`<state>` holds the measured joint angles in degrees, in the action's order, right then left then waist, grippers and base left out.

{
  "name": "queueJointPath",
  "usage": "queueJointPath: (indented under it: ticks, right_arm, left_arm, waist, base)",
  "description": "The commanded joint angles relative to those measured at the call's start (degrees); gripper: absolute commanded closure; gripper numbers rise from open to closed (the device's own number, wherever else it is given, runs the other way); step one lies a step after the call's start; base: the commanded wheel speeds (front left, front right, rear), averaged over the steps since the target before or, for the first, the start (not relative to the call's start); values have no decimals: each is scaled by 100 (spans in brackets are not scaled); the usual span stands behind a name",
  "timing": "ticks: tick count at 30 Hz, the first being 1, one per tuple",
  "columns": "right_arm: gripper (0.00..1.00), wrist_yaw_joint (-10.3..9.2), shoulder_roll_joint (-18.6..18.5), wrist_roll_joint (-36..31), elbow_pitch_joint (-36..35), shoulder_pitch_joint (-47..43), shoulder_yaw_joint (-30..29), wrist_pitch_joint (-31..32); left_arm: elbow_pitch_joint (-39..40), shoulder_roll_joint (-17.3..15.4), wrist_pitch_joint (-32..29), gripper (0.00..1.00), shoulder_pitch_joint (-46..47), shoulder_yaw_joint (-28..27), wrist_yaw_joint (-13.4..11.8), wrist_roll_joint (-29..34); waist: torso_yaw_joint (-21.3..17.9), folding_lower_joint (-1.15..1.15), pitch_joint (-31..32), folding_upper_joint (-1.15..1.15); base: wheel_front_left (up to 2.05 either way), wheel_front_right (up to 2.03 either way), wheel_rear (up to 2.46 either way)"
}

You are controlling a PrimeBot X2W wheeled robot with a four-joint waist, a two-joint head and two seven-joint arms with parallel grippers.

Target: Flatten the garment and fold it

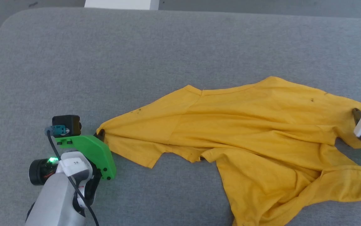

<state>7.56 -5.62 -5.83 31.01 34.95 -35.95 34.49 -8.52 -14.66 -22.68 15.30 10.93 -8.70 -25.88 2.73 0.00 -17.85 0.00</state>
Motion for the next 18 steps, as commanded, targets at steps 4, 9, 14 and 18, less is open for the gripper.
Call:
queueJointPath:
  ticks: [4, 9, 14, 18]
  right_arm:
    - [11, -8, -108, -217, 242, 222, 51, 726]
    - [100, -8, -202, -210, 209, 267, 251, 1292]
    - [100, -8, -315, -52, -84, 288, 613, 1384]
    - [100, -8, -491, 133, -506, 437, 998, 1250]
  left_arm:
    - [70, -27, -42, 100, 63, 15, -23, -24]
    - [113, -46, -61, 100, 73, 31, -1, -62]
    - [160, -117, -19, 100, 242, 54, 158, -107]
    - [291, -257, 158, 100, 635, -46, 343, -142]
  waist:
    - [122, 0, -144, 0]
    - [105, 0, -142, 0]
    - [56, 0, -117, 0]
    - [1, 0, -116, 0]
  base:
    - [0, 0, 0]
    - [0, 0, 0]
    - [0, 0, 0]
    - [0, 0, 0]
